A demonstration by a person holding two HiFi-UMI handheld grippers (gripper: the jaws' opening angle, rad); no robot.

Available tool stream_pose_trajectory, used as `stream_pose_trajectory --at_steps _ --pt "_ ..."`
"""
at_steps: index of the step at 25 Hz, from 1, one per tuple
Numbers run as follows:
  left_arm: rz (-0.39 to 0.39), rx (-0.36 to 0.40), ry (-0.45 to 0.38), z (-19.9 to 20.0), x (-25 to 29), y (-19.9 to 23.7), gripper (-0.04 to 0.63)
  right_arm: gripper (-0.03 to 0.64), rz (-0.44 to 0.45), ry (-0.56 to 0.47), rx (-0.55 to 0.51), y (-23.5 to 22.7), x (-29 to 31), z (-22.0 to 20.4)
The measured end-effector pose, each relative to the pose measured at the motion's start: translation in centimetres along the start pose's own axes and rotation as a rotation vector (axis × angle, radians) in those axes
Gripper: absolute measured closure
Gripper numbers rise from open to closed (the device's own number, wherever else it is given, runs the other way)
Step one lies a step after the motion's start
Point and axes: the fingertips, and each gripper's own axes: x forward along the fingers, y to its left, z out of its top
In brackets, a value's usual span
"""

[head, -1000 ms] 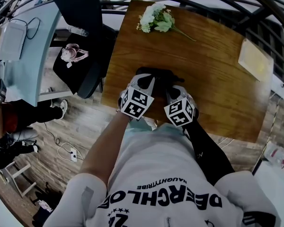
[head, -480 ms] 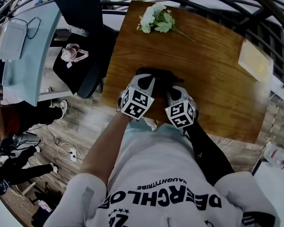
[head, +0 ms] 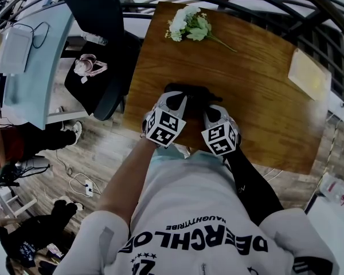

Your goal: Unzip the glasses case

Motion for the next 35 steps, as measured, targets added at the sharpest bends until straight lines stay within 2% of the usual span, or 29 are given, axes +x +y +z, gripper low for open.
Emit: stream_pose_trajectory --at_steps 13,21,35 --pt "0.003 0.004 -0.009 0.1 0.0 -0.1 0.592 0.584 -0.027 0.007 -0.048 -2.1 -0.3 -0.2" --pt "0.005 0.008 -0.008 0.1 0.0 0.0 0.592 0.581 -0.03 0.015 -0.119 -3.7 0.0 -0.1" --pt "0.001 -0.012 -0.02 0.2 -0.1 -0.2 0.592 0.58 0.052 0.036 -0.382 -5.6 1.1 1.4"
